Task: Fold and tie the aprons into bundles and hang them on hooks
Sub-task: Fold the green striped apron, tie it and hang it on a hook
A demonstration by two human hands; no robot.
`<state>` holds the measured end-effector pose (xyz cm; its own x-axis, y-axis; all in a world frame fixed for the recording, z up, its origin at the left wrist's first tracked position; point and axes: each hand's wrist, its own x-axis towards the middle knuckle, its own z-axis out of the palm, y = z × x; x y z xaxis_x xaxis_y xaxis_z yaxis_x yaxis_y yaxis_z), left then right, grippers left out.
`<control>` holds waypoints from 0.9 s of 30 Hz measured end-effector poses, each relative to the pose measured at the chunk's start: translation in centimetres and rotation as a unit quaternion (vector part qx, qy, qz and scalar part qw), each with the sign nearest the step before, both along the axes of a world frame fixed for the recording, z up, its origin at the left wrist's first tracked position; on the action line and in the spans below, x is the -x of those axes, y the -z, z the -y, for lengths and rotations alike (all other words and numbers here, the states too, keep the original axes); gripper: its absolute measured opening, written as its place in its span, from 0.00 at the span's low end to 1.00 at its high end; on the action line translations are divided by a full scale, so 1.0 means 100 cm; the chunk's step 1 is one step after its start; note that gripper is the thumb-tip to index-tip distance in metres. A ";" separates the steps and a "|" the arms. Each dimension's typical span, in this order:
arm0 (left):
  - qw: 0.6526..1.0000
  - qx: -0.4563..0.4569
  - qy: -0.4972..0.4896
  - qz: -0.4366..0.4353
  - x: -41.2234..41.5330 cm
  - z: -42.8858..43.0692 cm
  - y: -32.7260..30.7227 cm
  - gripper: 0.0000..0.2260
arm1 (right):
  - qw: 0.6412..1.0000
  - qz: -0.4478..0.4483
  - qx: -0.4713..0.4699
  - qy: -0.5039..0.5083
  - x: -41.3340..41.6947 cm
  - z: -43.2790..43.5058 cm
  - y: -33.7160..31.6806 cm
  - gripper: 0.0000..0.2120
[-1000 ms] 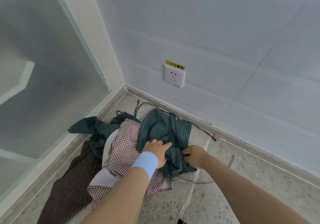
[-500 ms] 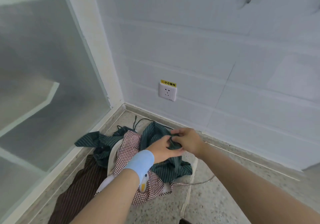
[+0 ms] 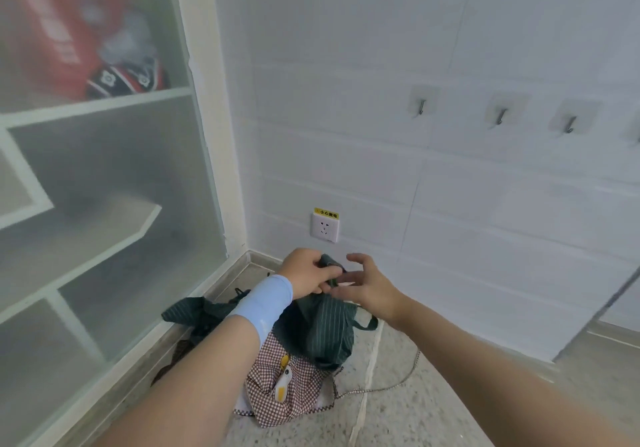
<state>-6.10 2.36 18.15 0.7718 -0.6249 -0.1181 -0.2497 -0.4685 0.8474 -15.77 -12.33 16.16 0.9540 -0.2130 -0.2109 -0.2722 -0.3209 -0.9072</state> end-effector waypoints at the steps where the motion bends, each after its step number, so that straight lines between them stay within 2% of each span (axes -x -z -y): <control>1: 1.000 0.024 -0.005 0.000 0.004 -0.001 -0.010 0.08 | 0.999 -0.002 0.049 -0.006 0.004 -0.005 -0.003 0.32; 2: 0.999 0.052 -0.006 -0.006 0.009 -0.002 -0.019 0.07 | 0.997 0.004 0.077 -0.002 0.005 -0.009 -0.007 0.26; 6: 0.984 0.164 0.022 -0.070 0.025 -0.014 -0.053 0.08 | 0.995 0.069 0.063 0.034 0.013 -0.011 -0.038 0.06; 9: 0.983 0.178 0.002 -0.037 0.030 -0.023 -0.074 0.11 | 0.992 0.105 0.060 0.036 0.017 -0.008 -0.061 0.08; 12: 0.978 0.171 -0.115 0.019 0.018 -0.027 -0.087 0.13 | 0.989 0.132 -0.073 0.002 0.021 -0.006 -0.089 0.10; 13: 0.986 0.130 -0.100 0.004 0.014 -0.028 -0.089 0.14 | 0.982 0.135 -0.130 -0.022 0.024 -0.006 -0.098 0.11; 14: 0.996 0.073 -0.046 -0.030 0.014 -0.027 -0.089 0.15 | 0.976 0.139 -0.164 -0.038 0.026 -0.005 -0.107 0.13; 16: 0.985 0.010 0.093 -0.142 0.020 -0.021 -0.079 0.19 | 0.970 0.144 -0.187 -0.055 0.027 -0.001 -0.123 0.14; 18: 0.954 0.056 0.175 -0.238 0.031 -0.010 -0.072 0.19 | 0.970 0.141 -0.185 -0.069 0.032 0.005 -0.135 0.14; 19: 0.944 0.082 0.193 -0.253 0.035 -0.005 -0.071 0.17 | 0.971 0.134 -0.185 -0.073 0.035 0.007 -0.141 0.13; 21: 0.949 0.101 0.196 -0.224 0.040 0.000 -0.078 0.09 | 0.969 0.130 -0.195 -0.078 0.044 0.011 -0.151 0.13; 23: 0.971 0.088 0.168 -0.144 0.041 -0.002 -0.089 0.04 | 0.967 0.130 -0.207 -0.073 0.051 0.018 -0.158 0.13; 25: 0.989 0.066 0.126 -0.042 0.040 -0.005 -0.099 0.08 | 0.968 0.118 -0.209 -0.072 0.055 0.023 -0.164 0.13; 27: 0.992 0.104 0.040 0.058 0.041 -0.005 -0.110 0.09 | 0.977 0.103 -0.170 -0.072 0.057 0.028 -0.170 0.16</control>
